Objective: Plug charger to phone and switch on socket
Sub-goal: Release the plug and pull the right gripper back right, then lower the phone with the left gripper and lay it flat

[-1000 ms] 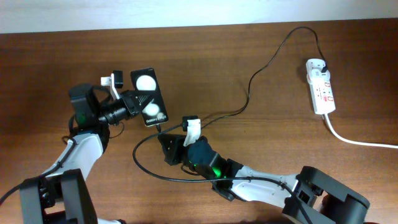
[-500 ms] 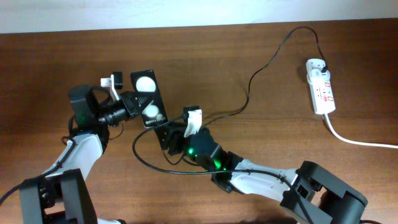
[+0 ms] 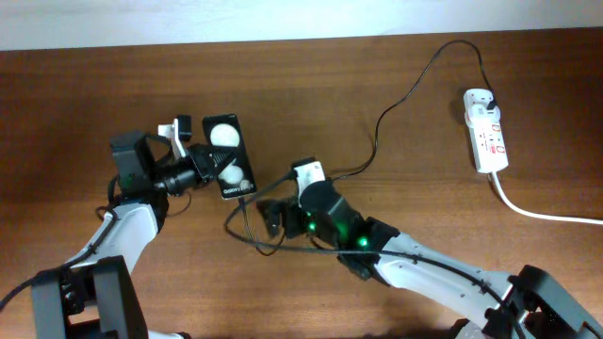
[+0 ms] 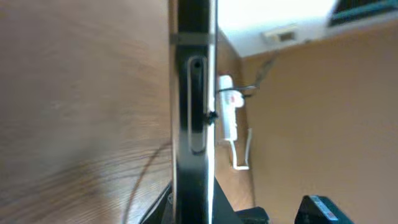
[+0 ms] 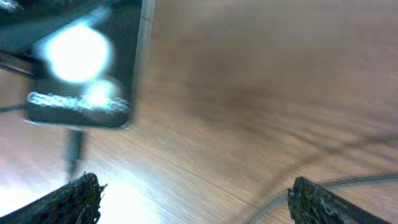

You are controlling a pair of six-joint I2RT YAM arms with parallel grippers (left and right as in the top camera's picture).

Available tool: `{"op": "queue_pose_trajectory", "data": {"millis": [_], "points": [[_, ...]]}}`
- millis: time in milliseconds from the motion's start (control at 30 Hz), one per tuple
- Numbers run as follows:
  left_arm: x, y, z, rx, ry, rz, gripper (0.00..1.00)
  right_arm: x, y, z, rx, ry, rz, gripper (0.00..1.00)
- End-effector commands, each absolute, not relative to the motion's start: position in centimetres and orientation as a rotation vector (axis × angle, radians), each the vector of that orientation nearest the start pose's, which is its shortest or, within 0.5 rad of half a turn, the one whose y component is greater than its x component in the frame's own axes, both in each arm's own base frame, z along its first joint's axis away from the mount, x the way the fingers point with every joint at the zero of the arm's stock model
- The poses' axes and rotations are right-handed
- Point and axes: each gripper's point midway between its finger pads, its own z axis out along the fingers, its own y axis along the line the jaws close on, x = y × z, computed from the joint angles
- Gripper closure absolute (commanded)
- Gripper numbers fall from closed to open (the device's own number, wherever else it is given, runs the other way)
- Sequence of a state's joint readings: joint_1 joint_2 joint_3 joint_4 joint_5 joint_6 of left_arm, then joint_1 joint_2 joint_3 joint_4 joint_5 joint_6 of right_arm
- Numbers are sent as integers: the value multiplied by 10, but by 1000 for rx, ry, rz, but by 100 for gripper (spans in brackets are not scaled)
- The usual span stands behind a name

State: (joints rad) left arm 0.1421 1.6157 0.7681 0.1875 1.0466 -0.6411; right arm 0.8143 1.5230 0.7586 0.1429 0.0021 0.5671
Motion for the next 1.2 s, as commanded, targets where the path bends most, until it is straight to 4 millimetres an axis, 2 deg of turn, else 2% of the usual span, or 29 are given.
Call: {"op": "queue_pose_trajectory", "data": {"millis": [0, 167, 200, 267, 333, 400, 467, 533, 600, 733, 800, 867, 1000, 1167], "points": [[391, -81, 125, -340, 2204, -1279, 100, 290, 290, 94, -279, 2364, 692, 2], [393, -74, 106, -442, 2268, -1155, 100, 277, 272, 71, -281, 2487, 607, 1], [393, -75, 102, -451, 2281, -1126, 100, 269, 264, 62, -287, 2544, 568, 1], [393, -76, 97, -464, 2300, -1086, 100, 263, 256, 59, -275, 2581, 540, 1], [393, -81, 96, -413, 2310, -1058, 100, 266, 248, 65, -247, 2579, 536, 1], [394, -87, 92, -367, 2324, -996, 100, 272, 224, 69, -157, 2605, 498, 1], [393, -92, 91, -314, 2330, -972, 100, 271, 208, 63, -111, 2648, 455, 1], [392, -96, 90, -302, 2337, -963, 100, 264, 187, 53, -64, 2725, 385, 1], [392, -102, 90, -252, 2338, -954, 100, 256, 176, 47, -44, 2776, 342, 1], [392, -110, 98, -167, 2396, -917, 100, 255, 175, 46, -44, 2784, 337, 1], [393, -104, 100, -155, 2469, -793, 100, 255, 175, 46, -44, 2784, 337, 1], [393, -109, 102, -122, 2480, -772, 100, 255, 175, 46, -44, 2784, 337, 1], [387, -118, 89, -102, 2529, -715, 100, 255, 175, 46, -44, 2785, 337, 1], [386, -134, 77, -60, 2555, -729, 100, 255, 175, 46, -44, 2784, 337, 1]]}}
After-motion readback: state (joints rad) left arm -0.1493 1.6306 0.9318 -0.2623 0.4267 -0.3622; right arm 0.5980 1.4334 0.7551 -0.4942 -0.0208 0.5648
